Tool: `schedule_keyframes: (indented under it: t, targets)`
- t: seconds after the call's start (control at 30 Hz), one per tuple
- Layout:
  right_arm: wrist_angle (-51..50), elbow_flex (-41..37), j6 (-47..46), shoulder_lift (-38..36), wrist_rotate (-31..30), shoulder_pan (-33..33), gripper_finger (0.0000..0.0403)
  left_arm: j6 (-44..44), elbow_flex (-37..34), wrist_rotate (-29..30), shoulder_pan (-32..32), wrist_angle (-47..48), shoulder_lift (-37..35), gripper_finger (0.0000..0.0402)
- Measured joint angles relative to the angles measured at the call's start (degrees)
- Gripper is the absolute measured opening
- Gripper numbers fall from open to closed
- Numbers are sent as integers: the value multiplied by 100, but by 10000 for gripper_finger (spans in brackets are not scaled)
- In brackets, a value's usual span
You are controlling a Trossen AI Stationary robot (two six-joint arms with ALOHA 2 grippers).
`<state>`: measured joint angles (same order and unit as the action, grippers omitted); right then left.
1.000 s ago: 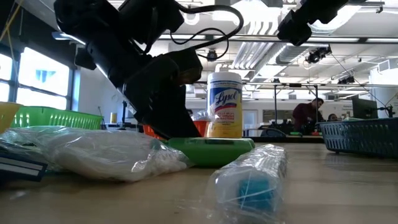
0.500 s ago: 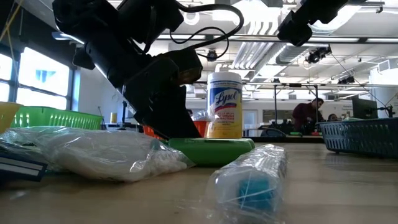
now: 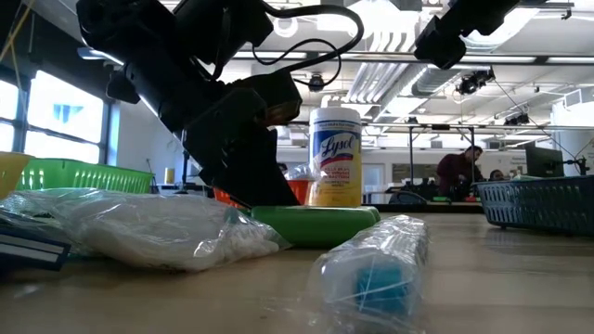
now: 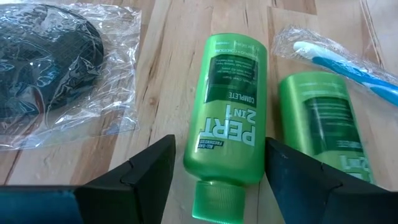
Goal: Pick & Place Travel size toiletries
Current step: Put the green shampoo into the top black bin
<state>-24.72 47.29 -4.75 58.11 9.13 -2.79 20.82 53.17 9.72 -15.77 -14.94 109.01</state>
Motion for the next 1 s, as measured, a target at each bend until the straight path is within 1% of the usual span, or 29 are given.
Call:
schedule_keyframes:
  t: [0.13,0.33,0.43,1.0]
  targets:
    - [1,0,0,0,0,0,203,5,0,4,0,0,0,231]
    - [1,0,-2,0,1,0,203,57,-15,18,2,-97,0,191]
    - [1,0,-2,0,0,0,203,57,-15,20,2,-167,11,179]
    - [0,0,-4,-2,2,0,203,200,-13,-17,4,-157,11,184]
